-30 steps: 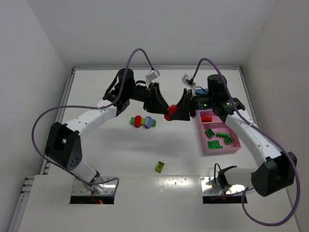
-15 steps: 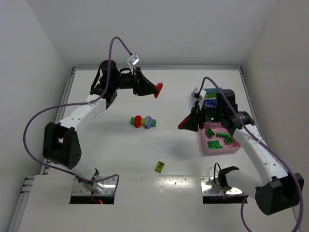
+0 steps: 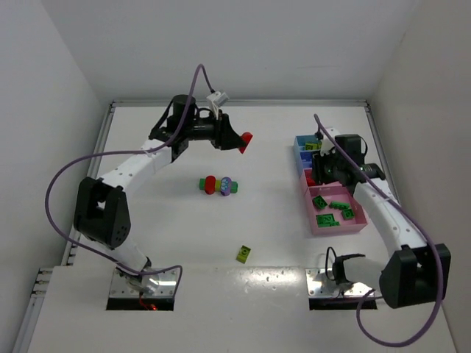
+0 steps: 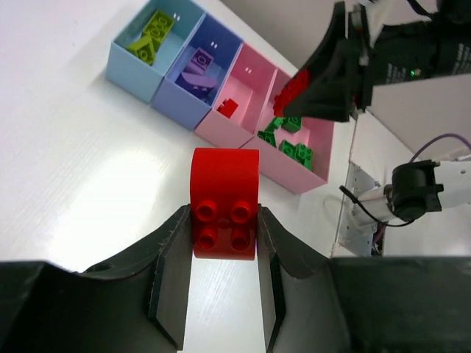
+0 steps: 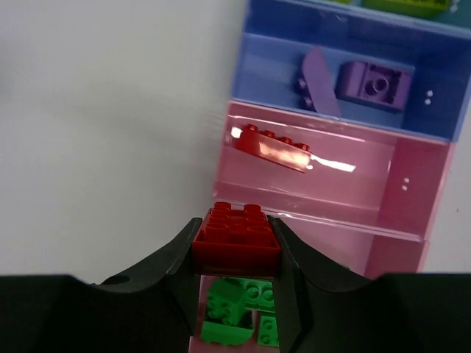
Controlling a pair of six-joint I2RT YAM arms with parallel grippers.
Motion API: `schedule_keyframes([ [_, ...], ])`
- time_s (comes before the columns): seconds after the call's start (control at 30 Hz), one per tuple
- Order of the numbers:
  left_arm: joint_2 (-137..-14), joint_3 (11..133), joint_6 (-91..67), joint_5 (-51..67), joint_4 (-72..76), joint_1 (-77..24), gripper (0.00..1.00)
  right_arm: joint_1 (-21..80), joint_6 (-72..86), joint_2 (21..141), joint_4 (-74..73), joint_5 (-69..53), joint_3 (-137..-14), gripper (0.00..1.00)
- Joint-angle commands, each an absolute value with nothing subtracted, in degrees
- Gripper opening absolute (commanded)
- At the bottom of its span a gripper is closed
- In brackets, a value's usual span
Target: Sort the legos into containers by color
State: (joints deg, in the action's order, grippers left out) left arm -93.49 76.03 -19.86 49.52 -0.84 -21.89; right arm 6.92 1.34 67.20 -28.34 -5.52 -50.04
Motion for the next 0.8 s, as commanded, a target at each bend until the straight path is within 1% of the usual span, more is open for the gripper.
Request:
schedule_keyframes([
  [0.0,-93.7,78.7,-16.9,47.2,-1.8,-23.9,0.00,4.0,2.1,70.8,-26.0,-0.8,-52.4,0.00],
  [0.2,-95.8,80.6,-16.3,47.2,-2.5,-24.4,0.00,0.1,3.8,76.6,-23.6,-2.2,-53.4,0.00],
  [0.33,-96.4,81.1,-16.3,47.2,-3.0,-25.0,0.00,-0.4,3.8,79.7,-23.0,-3.4,-54.1,0.00],
  [0.37,-97.1,81.7,-16.3,47.2,-3.0,-25.0,0.00,-0.4,3.8,79.7,-23.0,-3.4,-54.1,0.05],
  [0.4,-97.1,81.7,-16.3,47.2,-3.0,-25.0,0.00,-1.0,3.8,80.4,-22.4,-3.4,-54.1,0.08],
  [0.53,-98.2,83.5,-16.3,46.7,-3.5,-26.2,0.00,-1.6,3.8,81.7,-21.3,-1.5,-54.1,0.13],
  [0.57,-98.8,83.5,-16.3,46.7,-3.5,-26.8,0.00,-2.2,4.3,81.7,-21.3,-1.5,-53.6,0.22],
  [0.63,-99.6,84.1,-16.3,47.2,-4.0,-27.7,0.00,-2.2,4.3,81.7,-20.7,-1.0,-53.6,0.35],
  [0.67,-100.3,84.8,-16.3,47.2,-4.0,-28.6,0.00,-2.8,4.3,81.7,-20.2,-1.0,-53.6,0.47],
  [0.77,-100.9,84.8,-15.2,47.2,-4.6,-30.8,0.00,-3.4,4.3,80.2,-19.2,-2.1,-53.0,0.64],
])
